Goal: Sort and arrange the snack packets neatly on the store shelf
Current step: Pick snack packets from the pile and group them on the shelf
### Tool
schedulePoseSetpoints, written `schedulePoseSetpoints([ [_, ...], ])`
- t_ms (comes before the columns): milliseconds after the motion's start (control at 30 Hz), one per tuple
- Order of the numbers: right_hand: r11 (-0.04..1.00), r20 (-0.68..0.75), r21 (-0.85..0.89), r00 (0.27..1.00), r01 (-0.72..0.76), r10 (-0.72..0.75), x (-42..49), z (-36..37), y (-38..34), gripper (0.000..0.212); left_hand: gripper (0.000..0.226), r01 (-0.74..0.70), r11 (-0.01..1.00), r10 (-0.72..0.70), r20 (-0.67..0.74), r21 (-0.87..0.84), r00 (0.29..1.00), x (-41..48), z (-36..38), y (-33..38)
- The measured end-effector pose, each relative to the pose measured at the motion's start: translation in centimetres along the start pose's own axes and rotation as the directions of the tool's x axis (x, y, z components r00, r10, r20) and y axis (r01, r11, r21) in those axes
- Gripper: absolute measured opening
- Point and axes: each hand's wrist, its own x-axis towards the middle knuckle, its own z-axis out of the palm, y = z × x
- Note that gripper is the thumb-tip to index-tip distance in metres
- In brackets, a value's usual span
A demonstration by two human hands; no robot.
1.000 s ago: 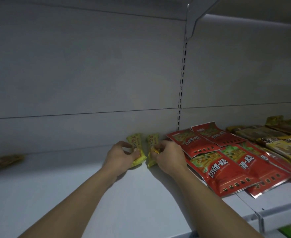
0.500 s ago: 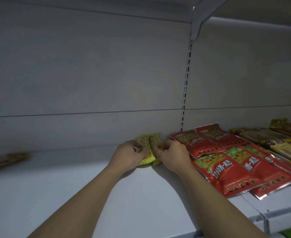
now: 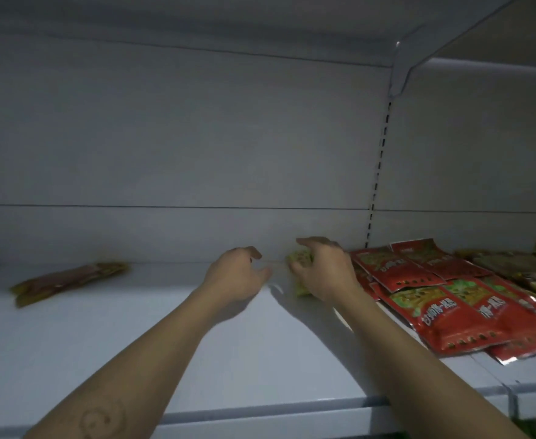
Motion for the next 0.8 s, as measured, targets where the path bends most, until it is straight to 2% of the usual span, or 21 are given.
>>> schedulePoseSetpoints([
  [167, 0.985, 0.157, -0.023, 0.973, 0.173, -0.167, 1.1, 2.7, -8.0, 0.065, 0.052, 0.09, 0.993, -0.082, -0.106, 0.076, 0.991, -2.9, -5.8, -6.6],
  [267, 0.965, 0.271, -0.005, 0.929, 0.264, -0.253, 1.1, 5.3, -13.8, 0.066, 0.046, 0.186, 0.976, -0.169, -0.14, 0.117, 0.976, -5.5, -9.2, -11.3],
  [400, 0.931, 0.405, -0.008, 0.853, 0.364, -0.33, 1.2, 8.7, -20.6, 0.064, 0.031, 0.25, 0.953, -0.215, -0.2, 0.17, 0.956, -8.4, -13.7, -17.4],
  [633, 0.89, 0.48, 0.023, 0.776, 0.455, -0.409, 0.8, 14.5, -31.6, 0.047, 0.046, 0.344, 0.895, -0.252, -0.314, 0.283, 0.915, -11.7, -20.5, -27.3],
  [800, 0.864, 0.461, 0.117, 0.743, 0.49, -0.484, 0.1, 18.3, -40.7, 0.058, 0.039, 0.439, 0.768, -0.227, -0.442, 0.467, 0.868, -13.5, -26.3, -33.1],
])
